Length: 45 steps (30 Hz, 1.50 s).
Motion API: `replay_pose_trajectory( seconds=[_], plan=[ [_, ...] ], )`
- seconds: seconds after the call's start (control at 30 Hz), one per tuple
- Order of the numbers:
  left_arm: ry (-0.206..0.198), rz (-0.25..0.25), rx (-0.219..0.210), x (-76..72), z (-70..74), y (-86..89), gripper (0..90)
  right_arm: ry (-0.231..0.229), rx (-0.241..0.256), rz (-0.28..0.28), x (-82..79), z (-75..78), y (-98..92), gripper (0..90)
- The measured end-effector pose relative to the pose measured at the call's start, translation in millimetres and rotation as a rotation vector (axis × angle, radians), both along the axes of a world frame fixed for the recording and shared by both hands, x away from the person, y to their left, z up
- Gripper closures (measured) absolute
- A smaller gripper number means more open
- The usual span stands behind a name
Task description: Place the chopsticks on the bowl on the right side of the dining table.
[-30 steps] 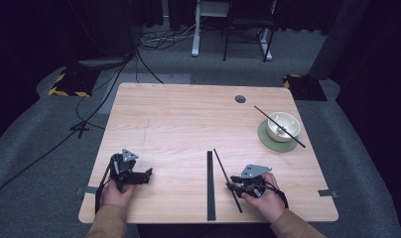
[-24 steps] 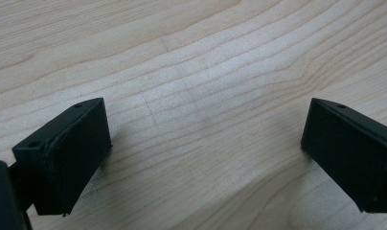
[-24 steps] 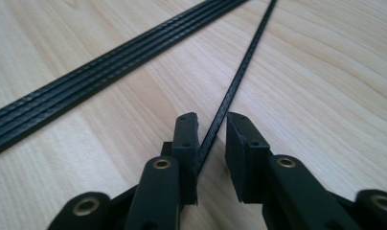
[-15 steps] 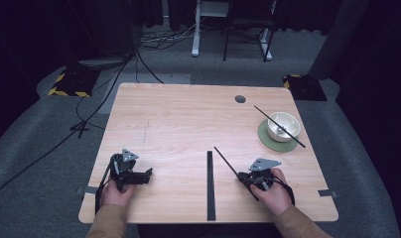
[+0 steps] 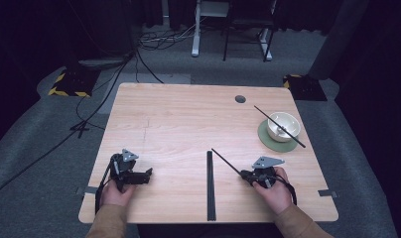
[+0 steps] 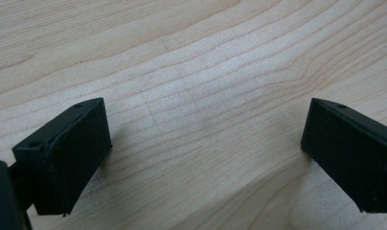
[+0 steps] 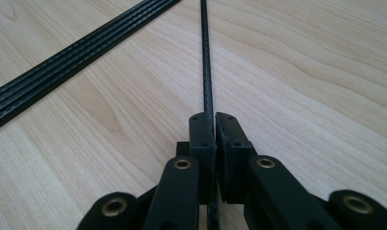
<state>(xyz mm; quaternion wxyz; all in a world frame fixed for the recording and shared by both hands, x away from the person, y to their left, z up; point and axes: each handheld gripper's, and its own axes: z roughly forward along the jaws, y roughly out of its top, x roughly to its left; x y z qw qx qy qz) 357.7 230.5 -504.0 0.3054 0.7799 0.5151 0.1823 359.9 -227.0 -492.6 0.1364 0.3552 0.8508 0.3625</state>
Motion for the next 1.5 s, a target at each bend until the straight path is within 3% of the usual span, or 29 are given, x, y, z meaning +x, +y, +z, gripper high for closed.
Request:
replay_pose_trajectory(
  seconds=[0.63,1.07,1.33,1.5],
  plan=[
    [-0.003,0.003,0.000,-0.1,-0.2,-0.2,3.4,-0.080,0.081,0.017,-4.1,41.6,-28.0,86.9],
    [0.001,-0.005,-0.007,0.4,-0.1,0.6,3.5,-0.131,0.102,0.039,-5.4,74.8,-45.2,86.9],
    [0.001,-0.004,-0.003,0.4,0.0,0.6,3.5,-0.152,0.118,0.041,-0.7,93.7,-60.4,86.9],
    [0.000,-0.004,-0.005,0.1,0.0,0.6,3.7,-0.191,0.143,0.018,6.6,116.0,-78.7,86.9]
  ],
)
